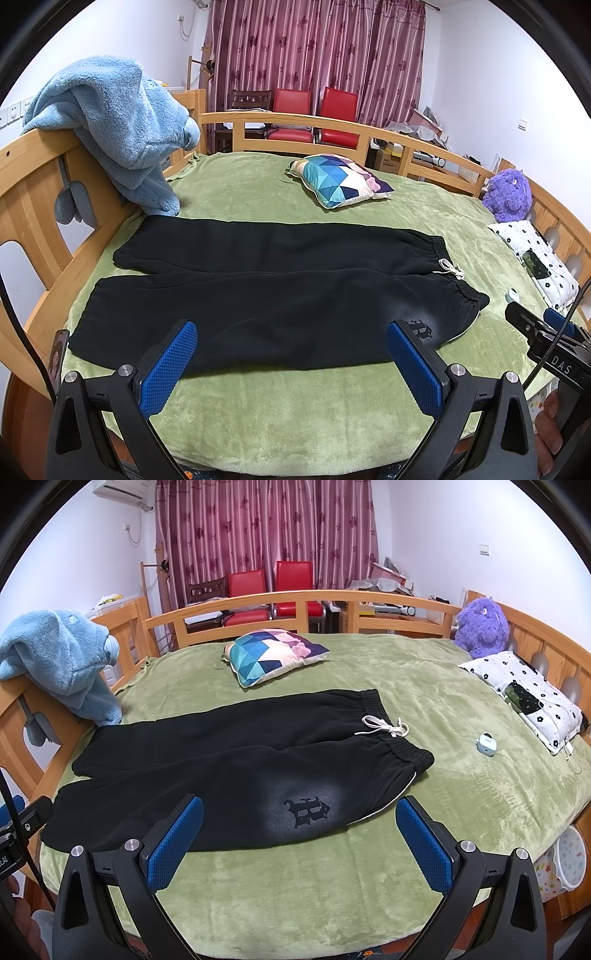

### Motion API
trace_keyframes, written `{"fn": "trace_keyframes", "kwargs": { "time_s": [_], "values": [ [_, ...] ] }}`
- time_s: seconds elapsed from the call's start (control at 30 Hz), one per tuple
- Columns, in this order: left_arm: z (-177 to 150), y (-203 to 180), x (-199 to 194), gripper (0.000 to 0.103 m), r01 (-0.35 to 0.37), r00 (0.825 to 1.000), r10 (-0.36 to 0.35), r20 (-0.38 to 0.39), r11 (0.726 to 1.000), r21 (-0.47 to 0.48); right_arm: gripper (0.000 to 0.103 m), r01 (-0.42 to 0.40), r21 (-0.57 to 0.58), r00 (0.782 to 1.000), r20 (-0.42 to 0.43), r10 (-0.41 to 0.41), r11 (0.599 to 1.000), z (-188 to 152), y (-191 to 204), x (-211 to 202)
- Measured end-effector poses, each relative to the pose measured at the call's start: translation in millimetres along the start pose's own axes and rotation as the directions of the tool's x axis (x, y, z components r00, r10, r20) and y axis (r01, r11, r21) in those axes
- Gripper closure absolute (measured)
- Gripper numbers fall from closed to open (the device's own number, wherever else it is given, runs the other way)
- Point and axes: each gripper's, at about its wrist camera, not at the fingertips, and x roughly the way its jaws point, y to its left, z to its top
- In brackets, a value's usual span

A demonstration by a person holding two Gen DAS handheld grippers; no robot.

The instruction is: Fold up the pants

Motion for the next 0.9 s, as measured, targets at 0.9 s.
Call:
{"fn": "trace_keyframes", "kwargs": {
  "time_s": [0.9],
  "values": [
    [-26,18,63,0.001,-0.053,0.998,0.054,0.027,0.998,-0.021,0.001,-0.055,-0.010,0.998,-0.013,0.054,0.998,-30,-16,91]
  ]
}}
